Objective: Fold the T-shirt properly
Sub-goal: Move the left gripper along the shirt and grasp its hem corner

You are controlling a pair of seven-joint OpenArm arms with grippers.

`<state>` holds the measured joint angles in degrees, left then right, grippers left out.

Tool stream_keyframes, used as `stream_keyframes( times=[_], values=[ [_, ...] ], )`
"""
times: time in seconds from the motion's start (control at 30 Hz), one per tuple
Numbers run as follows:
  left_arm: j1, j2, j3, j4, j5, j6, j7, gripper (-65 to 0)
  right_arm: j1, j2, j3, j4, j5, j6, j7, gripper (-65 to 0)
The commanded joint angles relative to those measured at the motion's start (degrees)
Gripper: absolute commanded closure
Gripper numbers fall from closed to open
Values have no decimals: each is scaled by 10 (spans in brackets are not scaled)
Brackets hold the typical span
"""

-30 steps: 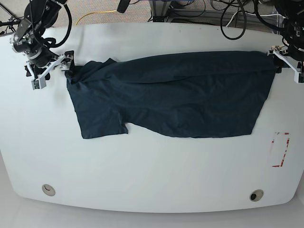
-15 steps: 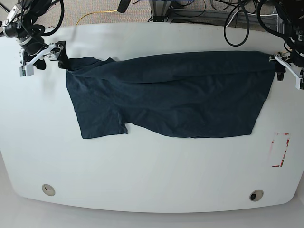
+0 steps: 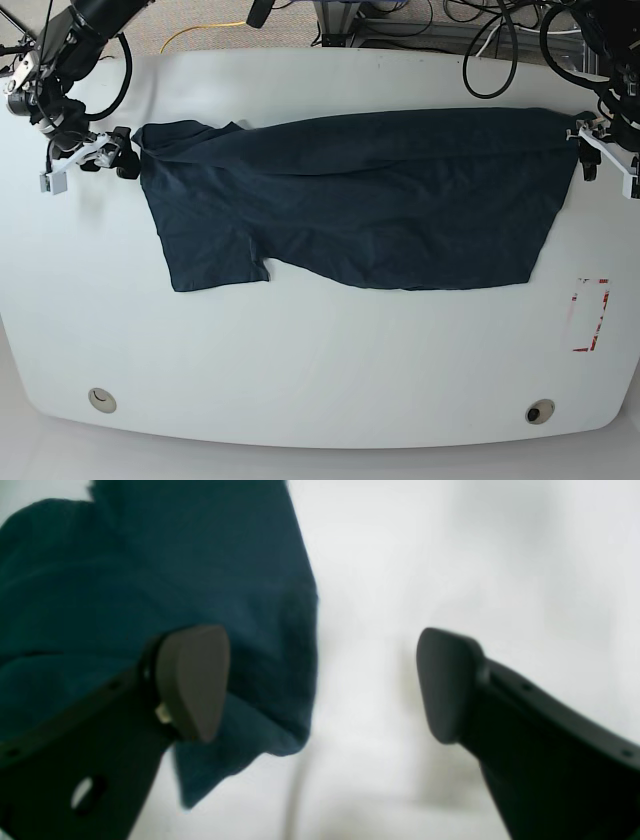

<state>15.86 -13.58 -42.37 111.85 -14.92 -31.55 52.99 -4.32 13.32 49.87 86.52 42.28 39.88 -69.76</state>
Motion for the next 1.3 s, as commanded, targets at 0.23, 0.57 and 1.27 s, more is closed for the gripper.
stream_keyframes(
  times=[0.23,0.57,1.27],
  values=[
    [-11,-11,7,10,-6,1,-16,-433,38,11,-23,-85,16,1,14,-545],
    [-47,-11,6,9,-5,2,-16,-436,40,-8,-60,-116,18,1,18,-545],
    [-257,-8,2,-186,120,3,-19,-508,52,-27,-104,-104,19,1,42,-49]
  ],
)
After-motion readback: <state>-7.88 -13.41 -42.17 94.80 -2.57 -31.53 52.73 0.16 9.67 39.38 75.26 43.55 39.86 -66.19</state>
